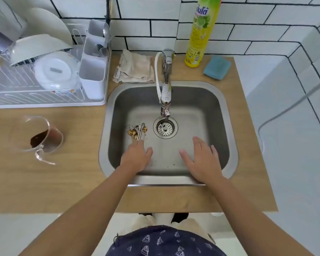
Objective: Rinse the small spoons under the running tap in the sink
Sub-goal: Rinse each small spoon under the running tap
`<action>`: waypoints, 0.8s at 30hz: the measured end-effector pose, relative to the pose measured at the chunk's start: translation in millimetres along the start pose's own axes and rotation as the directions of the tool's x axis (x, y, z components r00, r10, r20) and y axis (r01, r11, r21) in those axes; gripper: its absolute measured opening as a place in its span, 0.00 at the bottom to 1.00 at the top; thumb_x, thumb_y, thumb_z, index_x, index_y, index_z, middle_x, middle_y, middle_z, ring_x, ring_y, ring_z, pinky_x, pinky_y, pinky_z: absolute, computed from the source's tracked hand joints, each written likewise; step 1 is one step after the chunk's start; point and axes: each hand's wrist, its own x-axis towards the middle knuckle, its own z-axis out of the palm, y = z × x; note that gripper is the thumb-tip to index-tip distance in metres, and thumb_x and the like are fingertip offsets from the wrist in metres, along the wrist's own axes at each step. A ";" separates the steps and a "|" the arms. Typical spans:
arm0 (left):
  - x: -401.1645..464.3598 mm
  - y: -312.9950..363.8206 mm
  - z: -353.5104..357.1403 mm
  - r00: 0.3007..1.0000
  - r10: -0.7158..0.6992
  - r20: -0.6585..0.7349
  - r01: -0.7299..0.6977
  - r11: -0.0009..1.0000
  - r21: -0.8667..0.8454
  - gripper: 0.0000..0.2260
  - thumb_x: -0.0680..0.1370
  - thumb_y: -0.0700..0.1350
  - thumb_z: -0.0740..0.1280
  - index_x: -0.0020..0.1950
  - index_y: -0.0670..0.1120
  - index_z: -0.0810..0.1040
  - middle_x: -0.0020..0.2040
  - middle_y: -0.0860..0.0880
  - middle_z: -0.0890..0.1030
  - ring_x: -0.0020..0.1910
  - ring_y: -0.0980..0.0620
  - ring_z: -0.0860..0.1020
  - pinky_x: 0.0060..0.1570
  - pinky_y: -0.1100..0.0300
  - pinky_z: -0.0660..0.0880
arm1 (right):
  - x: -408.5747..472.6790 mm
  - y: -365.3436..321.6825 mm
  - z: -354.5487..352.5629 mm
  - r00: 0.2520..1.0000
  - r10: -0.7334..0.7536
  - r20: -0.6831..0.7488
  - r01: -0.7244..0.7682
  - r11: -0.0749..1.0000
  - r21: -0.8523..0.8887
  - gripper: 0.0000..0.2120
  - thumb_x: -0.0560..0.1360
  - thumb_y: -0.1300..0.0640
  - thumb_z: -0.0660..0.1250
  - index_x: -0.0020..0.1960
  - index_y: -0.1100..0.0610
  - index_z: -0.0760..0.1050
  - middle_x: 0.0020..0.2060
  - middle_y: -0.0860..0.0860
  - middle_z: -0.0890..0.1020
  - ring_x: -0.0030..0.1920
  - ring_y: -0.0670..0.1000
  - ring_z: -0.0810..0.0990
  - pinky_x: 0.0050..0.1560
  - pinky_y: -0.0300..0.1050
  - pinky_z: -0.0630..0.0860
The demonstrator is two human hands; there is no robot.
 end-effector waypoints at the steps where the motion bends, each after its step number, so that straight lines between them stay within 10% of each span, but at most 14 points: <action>1: 10.5 -0.4 0.5 1.000 -0.013 -0.004 0.013 1.000 0.010 0.21 0.82 0.52 0.56 0.70 0.40 0.68 0.67 0.40 0.72 0.64 0.41 0.72 0.61 0.46 0.72 | 5.9 -0.6 -0.3 0.999 0.002 -0.035 -0.002 1.000 0.018 0.39 0.79 0.32 0.50 0.80 0.58 0.60 0.79 0.53 0.67 0.78 0.53 0.64 0.79 0.60 0.52; 17: 73.1 -6.0 22.0 0.981 -0.189 -0.036 0.191 0.979 0.067 0.09 0.80 0.35 0.58 0.54 0.39 0.78 0.41 0.45 0.74 0.40 0.46 0.75 0.38 0.55 0.73 | 74.6 -15.2 -28.2 0.981 0.094 -0.173 -0.006 0.893 0.450 0.24 0.82 0.42 0.61 0.72 0.55 0.73 0.64 0.48 0.80 0.57 0.47 0.80 0.65 0.54 0.75; 21: 66.6 -7.8 14.9 0.990 -0.140 -0.034 0.139 0.990 -0.030 0.11 0.80 0.36 0.59 0.52 0.40 0.81 0.45 0.43 0.81 0.43 0.46 0.79 0.43 0.54 0.78 | 110.9 -34.3 -70.0 0.937 0.112 -0.331 0.106 0.812 0.575 0.16 0.81 0.47 0.65 0.65 0.53 0.80 0.52 0.43 0.82 0.48 0.37 0.79 0.50 0.26 0.71; 24: 53.1 -6.6 8.4 0.993 -0.079 -0.089 0.069 0.992 -0.108 0.10 0.79 0.38 0.62 0.50 0.41 0.83 0.45 0.44 0.83 0.42 0.46 0.80 0.44 0.54 0.78 | 145.7 -63.3 -104.2 0.955 0.178 -0.235 0.076 0.621 0.780 0.07 0.80 0.49 0.67 0.53 0.49 0.82 0.42 0.44 0.86 0.45 0.44 0.83 0.50 0.40 0.79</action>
